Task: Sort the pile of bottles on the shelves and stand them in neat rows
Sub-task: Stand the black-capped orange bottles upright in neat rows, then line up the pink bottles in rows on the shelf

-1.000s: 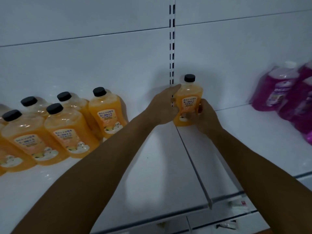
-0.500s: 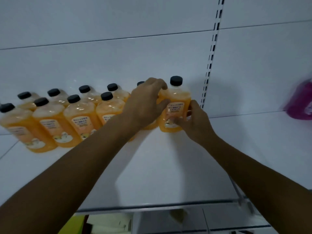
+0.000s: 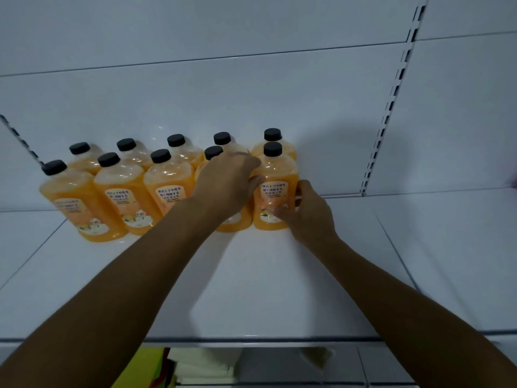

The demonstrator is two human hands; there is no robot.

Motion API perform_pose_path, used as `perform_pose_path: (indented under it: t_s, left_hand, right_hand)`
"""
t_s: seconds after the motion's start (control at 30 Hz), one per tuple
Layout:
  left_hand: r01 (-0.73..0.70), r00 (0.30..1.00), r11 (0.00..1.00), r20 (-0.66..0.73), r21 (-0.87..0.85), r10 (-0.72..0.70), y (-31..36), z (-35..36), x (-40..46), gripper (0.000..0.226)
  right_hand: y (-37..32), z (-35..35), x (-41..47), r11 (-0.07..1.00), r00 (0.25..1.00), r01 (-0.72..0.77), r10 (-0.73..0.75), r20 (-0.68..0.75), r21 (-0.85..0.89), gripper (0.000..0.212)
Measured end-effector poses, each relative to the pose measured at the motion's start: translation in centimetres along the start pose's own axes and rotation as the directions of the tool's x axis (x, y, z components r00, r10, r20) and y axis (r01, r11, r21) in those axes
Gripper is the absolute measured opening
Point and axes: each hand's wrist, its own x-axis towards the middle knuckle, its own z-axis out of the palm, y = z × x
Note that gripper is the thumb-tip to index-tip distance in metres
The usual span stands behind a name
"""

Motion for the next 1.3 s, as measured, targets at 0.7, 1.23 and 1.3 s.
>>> perform_pose_path:
  t_s: [0.7,1.23,1.3]
  left_hand:
    - [0.100,0.995,0.993,0.008,0.059,-0.101,1.7,0.5,-1.2,0.045]
    - [-0.222,0.972,0.819,-0.053,-0.530,0.229,11.8,6.1,-2.5,0.083]
    - [-0.248,0.955,0.786,-0.006,-0.566,0.297,14.3,6.6,-1.8,0.082]
  right_hand:
    - [0.2,-0.4,0.1,0.993,0.994,-0.011,0.024,0.110,-0.117,0.062]
    - [6.5,-16.8,-10.8,0.910,0.915,-0.332,0.246,-0.319,-0.249,0.058]
    - [7.1,-19.3,-11.9,0.893,0.890,-0.368,0.258,-0.375,-0.260,0.057]
